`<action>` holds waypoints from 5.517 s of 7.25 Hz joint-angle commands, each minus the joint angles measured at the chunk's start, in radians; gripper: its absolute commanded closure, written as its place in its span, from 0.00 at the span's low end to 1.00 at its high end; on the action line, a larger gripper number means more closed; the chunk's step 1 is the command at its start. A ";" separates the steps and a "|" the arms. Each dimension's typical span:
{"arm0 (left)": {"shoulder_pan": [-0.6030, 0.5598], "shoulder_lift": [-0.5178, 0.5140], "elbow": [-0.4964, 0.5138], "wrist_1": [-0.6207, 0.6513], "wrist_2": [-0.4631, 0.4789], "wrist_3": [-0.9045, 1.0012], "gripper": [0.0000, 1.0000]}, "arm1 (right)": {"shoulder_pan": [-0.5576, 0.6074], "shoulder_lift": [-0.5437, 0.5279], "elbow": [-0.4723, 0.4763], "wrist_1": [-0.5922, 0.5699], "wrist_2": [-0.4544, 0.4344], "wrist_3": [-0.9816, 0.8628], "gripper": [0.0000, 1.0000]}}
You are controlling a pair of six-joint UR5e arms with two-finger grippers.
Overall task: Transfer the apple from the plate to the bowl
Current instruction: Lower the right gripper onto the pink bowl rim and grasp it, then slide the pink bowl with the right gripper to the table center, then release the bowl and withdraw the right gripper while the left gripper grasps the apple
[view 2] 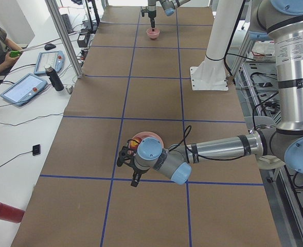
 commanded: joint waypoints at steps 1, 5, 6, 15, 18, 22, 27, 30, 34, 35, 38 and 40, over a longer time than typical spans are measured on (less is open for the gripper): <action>0.000 0.000 0.000 -0.002 -0.001 0.000 0.02 | -0.001 0.006 0.008 0.002 0.008 0.057 1.00; 0.000 0.000 -0.002 -0.006 -0.006 0.000 0.02 | 0.026 0.007 0.077 0.004 0.086 0.072 1.00; 0.000 0.002 -0.003 -0.009 -0.006 0.000 0.02 | 0.029 0.009 0.098 0.001 0.092 0.083 1.00; 0.000 -0.012 -0.007 -0.014 -0.004 0.000 0.02 | -0.424 0.915 -0.212 -0.346 -0.288 0.958 1.00; 0.000 -0.011 -0.007 -0.015 0.002 0.000 0.02 | -0.451 0.900 -0.213 -0.341 -0.305 0.973 1.00; 0.000 -0.012 -0.008 -0.015 0.002 0.000 0.02 | -0.454 0.836 -0.148 -0.341 -0.293 0.974 0.01; 0.195 -0.145 -0.035 -0.023 0.010 -0.425 0.02 | -0.341 0.616 0.145 -0.343 -0.228 0.959 0.00; 0.320 -0.153 -0.111 -0.003 0.161 -0.474 0.02 | -0.160 0.281 0.281 -0.340 -0.060 0.514 0.00; 0.399 -0.132 -0.086 0.017 0.203 -0.468 0.02 | -0.146 0.150 0.261 -0.340 -0.069 0.336 0.00; 0.403 -0.132 -0.079 0.018 0.203 -0.471 0.02 | -0.120 0.138 0.263 -0.340 -0.063 0.298 0.00; 0.434 -0.144 -0.051 0.017 0.200 -0.480 0.02 | -0.084 0.132 0.269 -0.340 -0.060 0.272 0.00; 0.442 -0.149 -0.043 0.017 0.201 -0.480 0.02 | -0.084 0.132 0.269 -0.340 -0.060 0.272 0.00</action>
